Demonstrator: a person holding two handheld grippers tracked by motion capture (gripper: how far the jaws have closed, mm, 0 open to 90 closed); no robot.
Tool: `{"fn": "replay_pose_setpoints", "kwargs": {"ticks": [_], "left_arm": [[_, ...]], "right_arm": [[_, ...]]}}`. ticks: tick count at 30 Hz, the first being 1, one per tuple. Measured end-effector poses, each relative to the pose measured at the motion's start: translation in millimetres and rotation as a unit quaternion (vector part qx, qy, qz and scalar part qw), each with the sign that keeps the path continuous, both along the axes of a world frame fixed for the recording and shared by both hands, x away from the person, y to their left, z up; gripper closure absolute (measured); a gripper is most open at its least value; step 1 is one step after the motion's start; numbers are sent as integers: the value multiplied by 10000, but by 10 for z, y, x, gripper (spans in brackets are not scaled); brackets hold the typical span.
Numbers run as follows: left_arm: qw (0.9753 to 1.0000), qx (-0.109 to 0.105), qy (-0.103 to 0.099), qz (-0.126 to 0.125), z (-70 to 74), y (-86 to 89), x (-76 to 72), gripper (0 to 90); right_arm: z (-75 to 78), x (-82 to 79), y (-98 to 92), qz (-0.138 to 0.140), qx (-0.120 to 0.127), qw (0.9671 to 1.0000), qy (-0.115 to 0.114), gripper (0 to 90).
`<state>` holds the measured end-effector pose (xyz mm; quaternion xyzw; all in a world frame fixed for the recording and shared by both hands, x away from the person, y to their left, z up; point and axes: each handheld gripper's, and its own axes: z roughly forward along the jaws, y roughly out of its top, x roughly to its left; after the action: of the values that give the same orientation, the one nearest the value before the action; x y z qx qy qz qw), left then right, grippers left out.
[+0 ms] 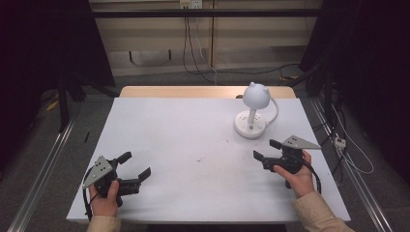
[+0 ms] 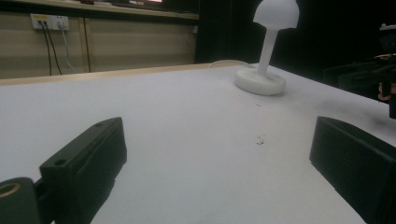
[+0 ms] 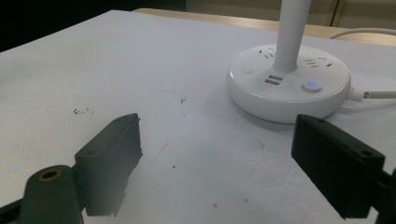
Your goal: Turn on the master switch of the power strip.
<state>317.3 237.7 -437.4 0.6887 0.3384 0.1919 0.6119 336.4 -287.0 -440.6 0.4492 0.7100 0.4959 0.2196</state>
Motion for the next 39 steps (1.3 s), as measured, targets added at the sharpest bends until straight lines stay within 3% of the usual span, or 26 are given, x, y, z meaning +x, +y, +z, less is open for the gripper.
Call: {"fn": "replay_pose_setpoints", "kwargs": {"ticks": [39], "left_arm": [[10000, 38, 18, -36, -9, -3, 12, 36]], "right_arm": [[-48, -284, -55, 163, -111, 9998, 11, 156]]}}
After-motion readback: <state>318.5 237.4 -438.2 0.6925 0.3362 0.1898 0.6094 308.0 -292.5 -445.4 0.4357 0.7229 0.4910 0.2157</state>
